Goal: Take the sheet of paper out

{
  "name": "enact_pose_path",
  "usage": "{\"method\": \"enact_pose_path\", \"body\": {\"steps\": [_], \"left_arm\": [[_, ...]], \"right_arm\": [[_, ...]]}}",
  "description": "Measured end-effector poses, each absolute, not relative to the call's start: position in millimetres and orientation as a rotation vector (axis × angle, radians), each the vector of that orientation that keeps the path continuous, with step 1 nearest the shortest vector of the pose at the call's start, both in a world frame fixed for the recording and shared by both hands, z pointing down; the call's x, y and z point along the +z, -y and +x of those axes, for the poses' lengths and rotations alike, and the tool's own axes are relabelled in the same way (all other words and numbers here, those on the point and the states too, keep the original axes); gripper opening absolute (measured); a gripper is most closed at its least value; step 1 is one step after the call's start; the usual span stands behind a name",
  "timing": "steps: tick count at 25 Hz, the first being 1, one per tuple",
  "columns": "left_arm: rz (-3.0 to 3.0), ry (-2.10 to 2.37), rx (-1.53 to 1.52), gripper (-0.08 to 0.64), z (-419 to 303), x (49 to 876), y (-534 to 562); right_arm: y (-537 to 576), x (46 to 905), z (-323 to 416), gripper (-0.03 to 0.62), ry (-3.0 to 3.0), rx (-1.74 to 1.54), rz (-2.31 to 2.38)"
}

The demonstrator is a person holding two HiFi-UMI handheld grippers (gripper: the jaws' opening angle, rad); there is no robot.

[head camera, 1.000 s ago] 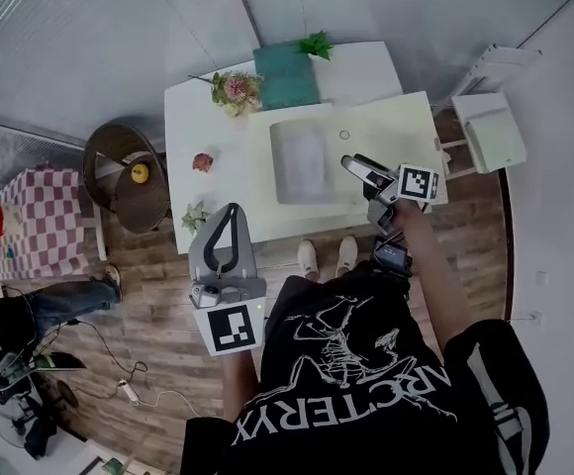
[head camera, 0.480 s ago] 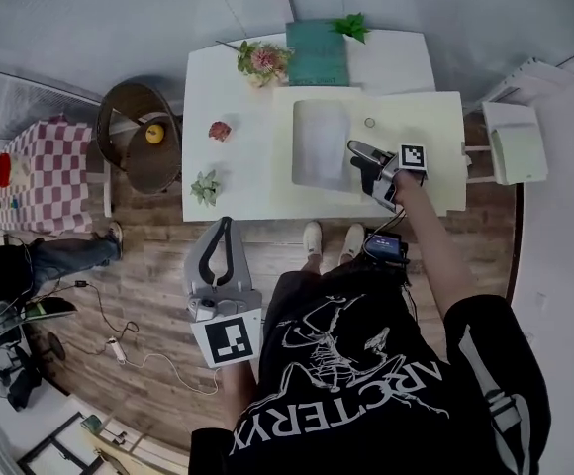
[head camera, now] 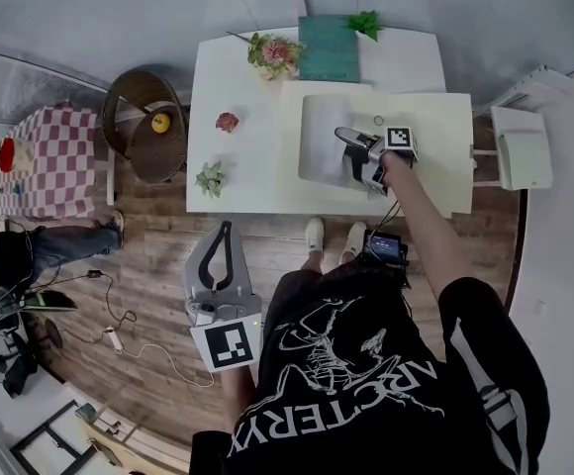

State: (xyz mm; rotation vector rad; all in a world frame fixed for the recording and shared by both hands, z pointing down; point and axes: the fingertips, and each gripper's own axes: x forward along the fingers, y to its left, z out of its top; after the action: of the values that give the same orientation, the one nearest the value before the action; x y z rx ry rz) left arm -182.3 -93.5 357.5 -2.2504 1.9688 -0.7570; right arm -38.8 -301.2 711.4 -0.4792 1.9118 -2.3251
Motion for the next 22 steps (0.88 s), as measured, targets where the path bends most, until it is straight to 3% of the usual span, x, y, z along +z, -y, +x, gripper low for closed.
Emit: {"method": "enact_pose_path", "body": {"steps": [1,2,3,4,5,13,22], "left_arm": [[-2.247,-1.963,-0.761,0.012,-183,357,93],[-2.244,-1.96,-0.764,0.012,-183,357,92],[-2.243,-1.965,-0.763,0.012,-184,357,92],[-2.242,-1.975,-0.761,0.012,-185,358,91],[-2.242,-1.986,-0.761,0.012,-187,359,90],[-2.276,-1.993,-0.725,0.012,-195,367,95],[-2.439,-1.754,-0.585,0.012,-152,364,139]], "right_arm": [[301,716,-43,0.424,-1.924,-2.36,-0.522],[300,723,-43,0.319,-1.94,-2.392,-0.594],[300,732,-41,0.163,-1.955,-2.412,-0.671],[300,739,-40,0.078,-1.964,-2.419,-0.72],[300,743,-40,0.055,-1.964,-2.415,-0.728],[293,733,-30,0.014,-2.046,-2.351,-0.724],[274,647,35,0.014,-2.27,-2.049,-0.738]]}}
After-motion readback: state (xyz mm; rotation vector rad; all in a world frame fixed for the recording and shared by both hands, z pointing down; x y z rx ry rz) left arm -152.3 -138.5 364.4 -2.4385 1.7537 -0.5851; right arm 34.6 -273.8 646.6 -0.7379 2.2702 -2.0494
